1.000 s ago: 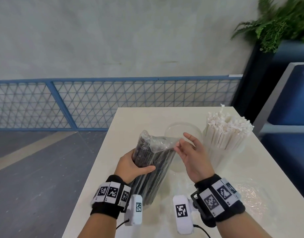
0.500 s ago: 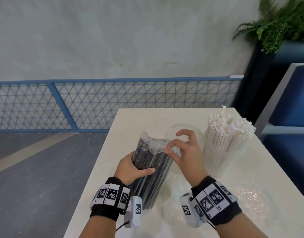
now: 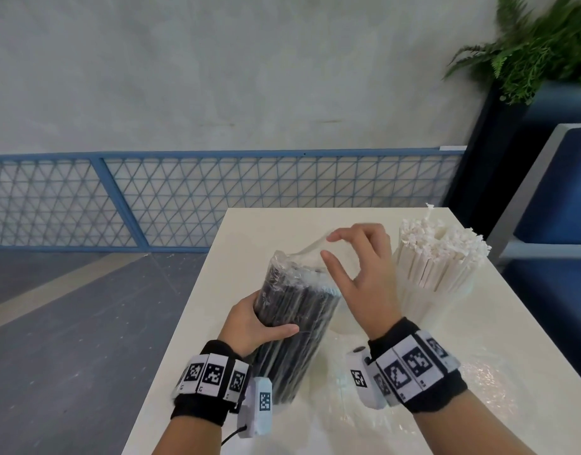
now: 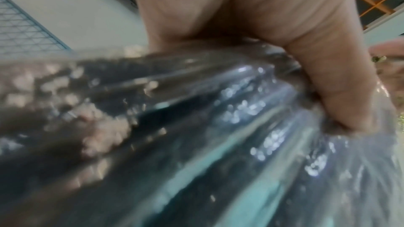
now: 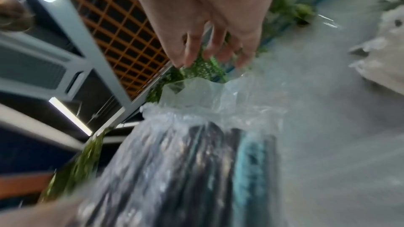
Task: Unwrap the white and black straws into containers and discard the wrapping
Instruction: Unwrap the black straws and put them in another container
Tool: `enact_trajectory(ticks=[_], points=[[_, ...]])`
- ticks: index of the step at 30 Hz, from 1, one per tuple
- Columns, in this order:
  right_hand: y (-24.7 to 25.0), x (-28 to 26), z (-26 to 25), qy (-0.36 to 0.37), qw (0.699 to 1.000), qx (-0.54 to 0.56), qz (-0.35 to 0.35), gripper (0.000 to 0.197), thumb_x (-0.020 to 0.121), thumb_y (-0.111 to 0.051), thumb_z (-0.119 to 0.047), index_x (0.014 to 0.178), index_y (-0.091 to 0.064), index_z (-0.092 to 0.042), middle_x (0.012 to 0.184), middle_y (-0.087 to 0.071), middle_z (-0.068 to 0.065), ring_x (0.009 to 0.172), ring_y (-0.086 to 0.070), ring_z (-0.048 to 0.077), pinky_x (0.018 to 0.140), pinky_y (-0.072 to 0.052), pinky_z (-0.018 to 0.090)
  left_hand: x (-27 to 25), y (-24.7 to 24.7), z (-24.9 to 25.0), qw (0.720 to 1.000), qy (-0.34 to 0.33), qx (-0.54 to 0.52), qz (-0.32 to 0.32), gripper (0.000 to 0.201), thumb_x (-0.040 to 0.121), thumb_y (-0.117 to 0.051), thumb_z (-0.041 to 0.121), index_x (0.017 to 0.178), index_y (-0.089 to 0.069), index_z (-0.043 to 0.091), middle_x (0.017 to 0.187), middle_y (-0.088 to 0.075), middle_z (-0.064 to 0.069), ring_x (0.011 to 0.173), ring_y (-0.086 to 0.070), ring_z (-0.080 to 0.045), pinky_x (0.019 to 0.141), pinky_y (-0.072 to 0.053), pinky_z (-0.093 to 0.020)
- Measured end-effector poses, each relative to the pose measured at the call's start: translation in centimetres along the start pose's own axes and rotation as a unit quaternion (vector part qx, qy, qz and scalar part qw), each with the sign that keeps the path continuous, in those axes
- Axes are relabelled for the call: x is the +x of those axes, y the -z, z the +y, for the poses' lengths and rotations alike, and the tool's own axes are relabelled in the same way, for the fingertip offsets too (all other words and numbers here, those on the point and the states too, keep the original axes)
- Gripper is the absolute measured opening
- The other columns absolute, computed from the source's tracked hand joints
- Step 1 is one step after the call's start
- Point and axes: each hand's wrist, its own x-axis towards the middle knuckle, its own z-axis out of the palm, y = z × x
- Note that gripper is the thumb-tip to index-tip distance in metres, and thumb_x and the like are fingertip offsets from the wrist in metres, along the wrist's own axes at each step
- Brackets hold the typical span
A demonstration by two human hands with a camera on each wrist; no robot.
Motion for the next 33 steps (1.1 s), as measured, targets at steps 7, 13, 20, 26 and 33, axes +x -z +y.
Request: enact_trajectory(ticks=[7,13,20,26,33], points=[[-1.2,-1.3,1.5,-0.042,0.980,-0.037,-0.193,0.036,0.094,-0.038,-0.032,0.126,-0.052,-0.020,0.122,-0.054,-0.002,0.101,-0.053,0.016,0.090,-0.041,0.024,-0.2,-0.1,0.3,1.000,-0.015,0.001,-0.021,0.048,0.055,-0.089,0.026,0.091,-0.059,0.035,0.091,-0.071,0.014,0.087,-0.065,0.006,0.075,-0.048,-0.010],[-0.6,-0.4,1.1,-0.114,0.977,0.045,-0.174,0.040,0.091,-0.054,-0.022,0.129,-0.042,-0.023,0.115,-0.048,-0.008,0.078,-0.060,0.009,0.071,-0.046,0.017,-0.2,-0.3,0.5,0.999,-0.020,0.016,-0.035,0.048,0.055,-0.089,0.028,0.090,-0.058,0.037,0.091,-0.070,0.015,0.087,-0.064,0.009,0.077,-0.048,-0.012],[-0.5,-0.9,0.9,-0.071,0.968,0.058,-0.234,0.012,0.082,-0.069,-0.021,0.081,-0.061,-0.013,0.072,-0.056,-0.007,0.070,-0.051,0.003,0.066,-0.038,0.010,0.0,0.0,0.6,1.000,-0.021,0.023,-0.004,0.046,0.055,-0.089,0.027,0.087,-0.058,0.039,0.085,-0.069,0.017,0.080,-0.063,0.012,0.067,-0.045,-0.003],[-0.2,0.2,0.7,-0.088,0.964,0.051,-0.246,0.012,0.089,-0.058,-0.013,0.094,-0.062,-0.023,0.088,-0.066,-0.002,0.064,-0.061,0.006,0.062,-0.044,0.009,0.2,0.2,0.3,1.000,-0.023,0.000,-0.001,0.046,0.055,-0.089,0.023,0.087,-0.060,0.037,0.077,-0.071,0.022,0.081,-0.065,0.010,0.068,-0.047,-0.004],[-0.4,0.9,1.2,-0.070,0.947,-0.007,-0.314,0.046,0.078,-0.071,-0.018,0.121,-0.055,-0.025,0.108,-0.063,-0.001,0.070,-0.058,0.004,0.069,-0.041,0.004,0.3,0.6,0.6,0.998,-0.051,0.018,-0.017,0.054,0.054,-0.089,0.026,0.094,-0.057,0.042,0.090,-0.070,0.018,0.088,-0.064,0.008,0.076,-0.050,-0.010]])
